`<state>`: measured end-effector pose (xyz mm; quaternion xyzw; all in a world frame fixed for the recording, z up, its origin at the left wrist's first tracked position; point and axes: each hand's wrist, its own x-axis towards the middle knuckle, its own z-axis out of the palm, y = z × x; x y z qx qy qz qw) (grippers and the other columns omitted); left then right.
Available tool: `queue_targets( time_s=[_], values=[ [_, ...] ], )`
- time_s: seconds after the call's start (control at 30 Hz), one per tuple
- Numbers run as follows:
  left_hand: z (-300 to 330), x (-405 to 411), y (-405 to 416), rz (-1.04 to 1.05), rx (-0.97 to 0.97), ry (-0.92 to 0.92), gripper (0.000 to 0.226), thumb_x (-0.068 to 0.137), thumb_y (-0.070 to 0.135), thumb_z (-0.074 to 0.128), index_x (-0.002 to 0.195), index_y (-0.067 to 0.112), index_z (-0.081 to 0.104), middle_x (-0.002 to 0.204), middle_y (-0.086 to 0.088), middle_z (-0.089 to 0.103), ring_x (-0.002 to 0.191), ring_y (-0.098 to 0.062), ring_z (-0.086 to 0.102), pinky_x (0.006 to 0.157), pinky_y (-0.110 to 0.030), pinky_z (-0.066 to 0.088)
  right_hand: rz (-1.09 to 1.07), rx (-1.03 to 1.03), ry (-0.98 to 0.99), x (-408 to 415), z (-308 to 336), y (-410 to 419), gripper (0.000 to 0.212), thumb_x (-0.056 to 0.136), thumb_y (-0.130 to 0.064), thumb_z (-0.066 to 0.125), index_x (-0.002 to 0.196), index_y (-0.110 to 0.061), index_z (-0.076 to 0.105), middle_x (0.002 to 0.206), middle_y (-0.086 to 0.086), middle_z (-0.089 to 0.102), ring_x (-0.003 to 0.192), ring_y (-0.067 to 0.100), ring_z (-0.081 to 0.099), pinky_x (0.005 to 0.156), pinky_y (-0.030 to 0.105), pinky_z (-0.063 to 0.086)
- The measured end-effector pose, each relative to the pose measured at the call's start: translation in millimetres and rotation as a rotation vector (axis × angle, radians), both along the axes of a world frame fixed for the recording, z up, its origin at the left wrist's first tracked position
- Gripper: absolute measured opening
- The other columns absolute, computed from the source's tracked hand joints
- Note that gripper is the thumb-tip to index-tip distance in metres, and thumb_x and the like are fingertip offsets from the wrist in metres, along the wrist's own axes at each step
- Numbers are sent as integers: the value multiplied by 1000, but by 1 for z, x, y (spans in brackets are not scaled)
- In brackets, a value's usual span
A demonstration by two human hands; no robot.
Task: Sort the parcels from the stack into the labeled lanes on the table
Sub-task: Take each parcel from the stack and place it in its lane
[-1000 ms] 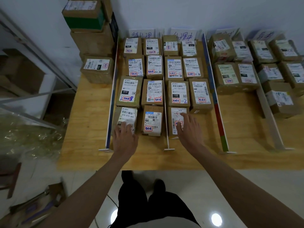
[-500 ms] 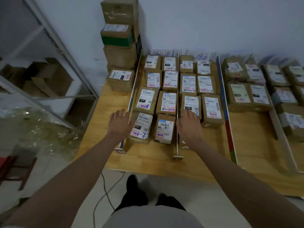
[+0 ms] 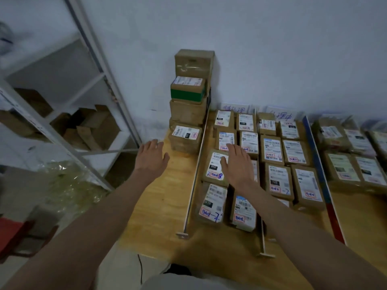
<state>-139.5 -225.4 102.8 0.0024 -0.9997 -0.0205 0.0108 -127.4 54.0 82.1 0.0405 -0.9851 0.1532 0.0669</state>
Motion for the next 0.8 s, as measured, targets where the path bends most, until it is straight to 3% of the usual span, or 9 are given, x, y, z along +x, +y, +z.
queue_targets(
  time_s=[0.33,0.5,0.63,0.8],
  values=[
    [-24,-103,-47,-114,41,-76,54,102,43,35,147,13,39,154,-10,37,143,-28,32,121,-45,19,-113,-1,-93,-76,-15,-82,45,103,-31,37,142,-9,40,141,12,49,133,27,43,115,41,32],
    [-57,-149,-53,-199,72,-136,50,103,41,35,141,11,44,146,-9,43,135,-29,39,115,-43,23,-149,2,-166,-114,-38,-106,39,100,-23,42,137,-13,42,139,7,49,132,23,43,114,39,31],
    [-85,-180,-46,-249,97,-141,48,101,37,37,139,8,46,142,-10,47,130,-29,44,114,-43,29,-165,-6,-195,-150,-62,-120,35,99,-30,40,131,-16,45,132,4,53,124,22,50,108,39,40],
    [-118,-205,-39,-302,98,-147,45,100,36,39,137,11,46,147,-10,44,128,-28,47,110,-45,36,-135,-4,-226,-191,-86,-131,42,103,-29,40,143,-16,38,143,5,47,134,23,43,113,40,36]
  ],
)
